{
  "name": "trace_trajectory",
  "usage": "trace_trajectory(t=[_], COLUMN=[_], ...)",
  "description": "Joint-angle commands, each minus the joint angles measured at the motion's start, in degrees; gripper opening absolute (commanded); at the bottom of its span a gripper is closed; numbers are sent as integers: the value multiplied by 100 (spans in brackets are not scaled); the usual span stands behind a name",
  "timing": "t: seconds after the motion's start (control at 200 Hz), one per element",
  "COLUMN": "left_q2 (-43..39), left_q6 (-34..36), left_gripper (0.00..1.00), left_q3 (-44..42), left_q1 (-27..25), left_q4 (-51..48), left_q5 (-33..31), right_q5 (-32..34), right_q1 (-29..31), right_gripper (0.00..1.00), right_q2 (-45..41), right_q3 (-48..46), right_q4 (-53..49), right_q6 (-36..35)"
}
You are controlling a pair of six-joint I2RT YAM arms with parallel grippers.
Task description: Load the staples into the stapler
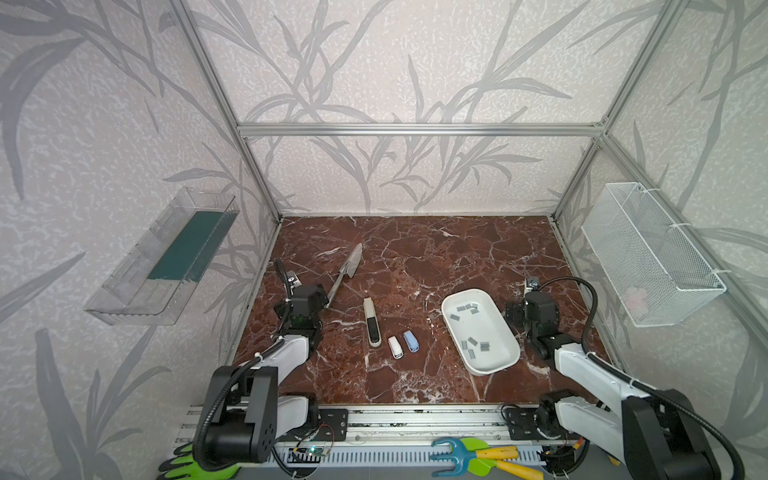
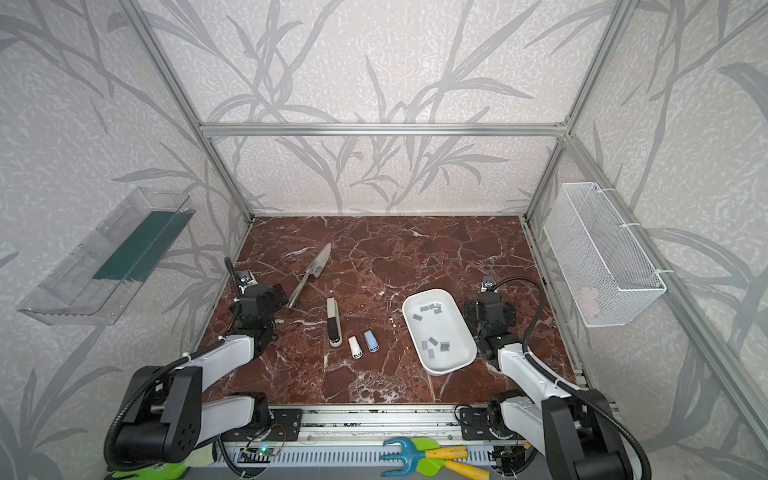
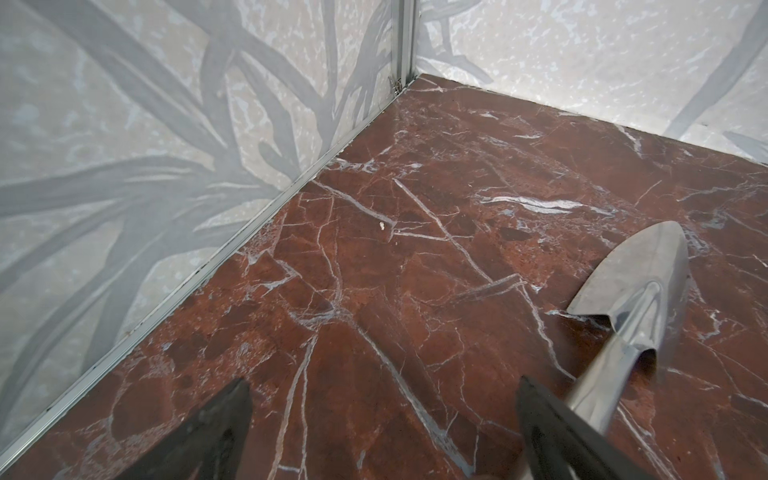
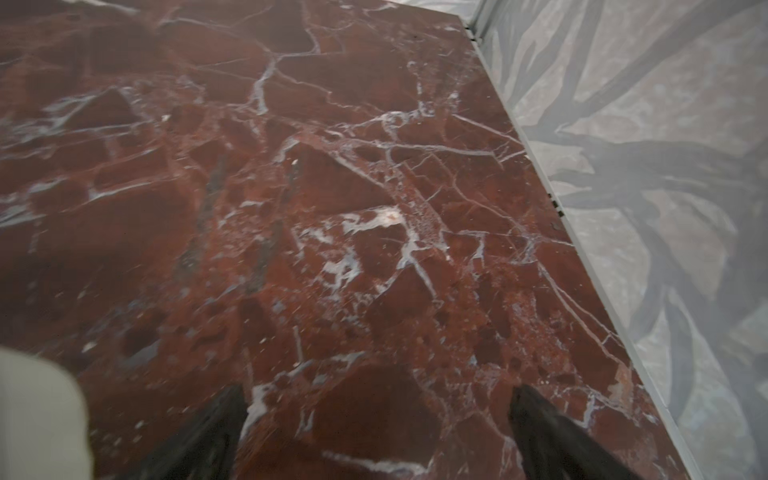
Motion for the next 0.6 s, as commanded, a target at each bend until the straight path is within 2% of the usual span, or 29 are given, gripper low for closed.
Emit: trace_trajectory(t=[0.0,0.075,0.2,0.26,0.415,0.49,0.56,0.595], left_q2=[238,397,781,937,903,1307,1845,1755], left_q6=[262,370,663,1118,1321,1345,1503,1483], left_gripper=[98,99,98,97,99,99,98,98], left_q3=[100,109,630,635,244,-57,-216,-210], left_q1=[-11,-21,-222,-291,-182,-24,-3,-3], left_q4=[648,938,432,766,1517,2477,3464,3323], left_q5=[210,73,-177,194,802,1224,1461,1489], right_q5=[15,-256,-764,-1237,-1725,-2202,-2507,-2556], right_q1=[-135,-139,-165,-245,-459,-579,-578,-579], right_gripper=[99,99,99,99,99,99,99,99], right_q2=[247,501,985,1214,1516,2208,2415,2420], right_q3=[146,99,96,222,654,118,296,309], right_q4=[1074,1658,2542,2623,2012,4080,3864,3814], right_q6=[-54,-234,-472,-482,-308,-323,-427,-438])
